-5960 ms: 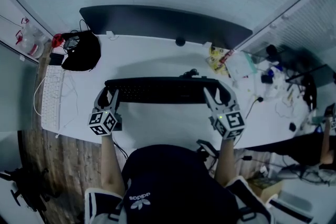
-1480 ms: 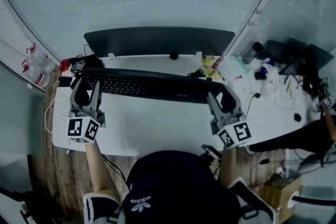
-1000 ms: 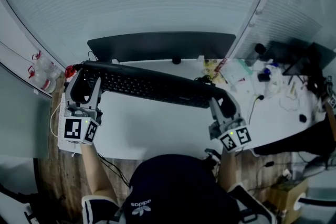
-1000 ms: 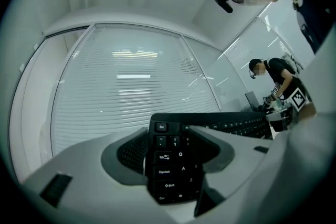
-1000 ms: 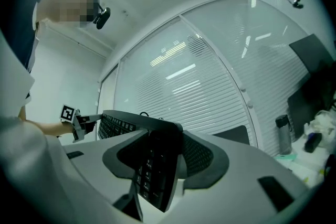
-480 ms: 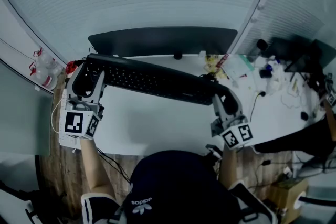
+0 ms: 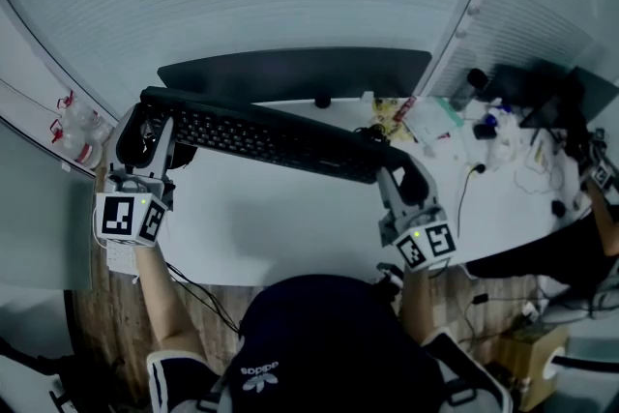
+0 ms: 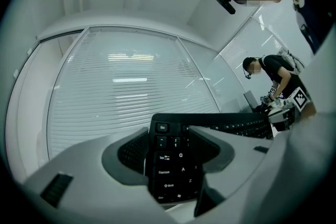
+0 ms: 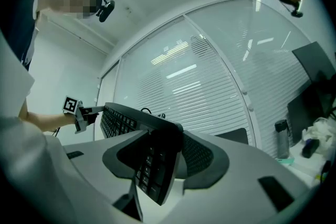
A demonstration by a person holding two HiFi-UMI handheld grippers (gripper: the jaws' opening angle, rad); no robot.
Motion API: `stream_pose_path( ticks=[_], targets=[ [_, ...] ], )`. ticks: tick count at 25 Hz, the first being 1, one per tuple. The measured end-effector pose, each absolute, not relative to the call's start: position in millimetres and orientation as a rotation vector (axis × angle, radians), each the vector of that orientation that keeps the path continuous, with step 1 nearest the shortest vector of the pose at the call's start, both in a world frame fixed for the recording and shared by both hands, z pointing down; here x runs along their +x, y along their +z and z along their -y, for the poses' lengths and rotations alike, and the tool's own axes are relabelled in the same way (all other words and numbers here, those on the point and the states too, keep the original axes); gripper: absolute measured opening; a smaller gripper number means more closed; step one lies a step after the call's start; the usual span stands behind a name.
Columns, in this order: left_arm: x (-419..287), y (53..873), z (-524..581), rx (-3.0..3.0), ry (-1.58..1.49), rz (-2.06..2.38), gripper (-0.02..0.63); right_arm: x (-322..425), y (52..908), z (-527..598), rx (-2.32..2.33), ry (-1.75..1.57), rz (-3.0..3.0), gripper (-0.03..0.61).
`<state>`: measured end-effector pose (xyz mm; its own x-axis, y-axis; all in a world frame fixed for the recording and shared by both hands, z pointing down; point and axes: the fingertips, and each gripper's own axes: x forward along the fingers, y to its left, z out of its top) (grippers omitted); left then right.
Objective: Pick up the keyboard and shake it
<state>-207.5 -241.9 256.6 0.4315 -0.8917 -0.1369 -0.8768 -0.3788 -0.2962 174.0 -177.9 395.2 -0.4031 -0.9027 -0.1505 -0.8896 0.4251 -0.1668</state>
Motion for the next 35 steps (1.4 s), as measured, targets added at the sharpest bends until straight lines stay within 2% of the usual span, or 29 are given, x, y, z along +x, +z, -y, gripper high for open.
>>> stream_pose_path(
  ticks=[16, 35],
  targets=[
    [-197.9, 249.5, 230.1, -2.382, -0.004, -1.491, 0.233, 188.1, 387.2, 167.1, -1.557, -0.17, -2.385, 0.186],
    [-192.2, 263.3, 225.1, -2.436, 0.027, -1.508, 0.233, 201.8, 375.9, 165.1, -1.578, -0.104, -2.404, 0.186]
  ],
)
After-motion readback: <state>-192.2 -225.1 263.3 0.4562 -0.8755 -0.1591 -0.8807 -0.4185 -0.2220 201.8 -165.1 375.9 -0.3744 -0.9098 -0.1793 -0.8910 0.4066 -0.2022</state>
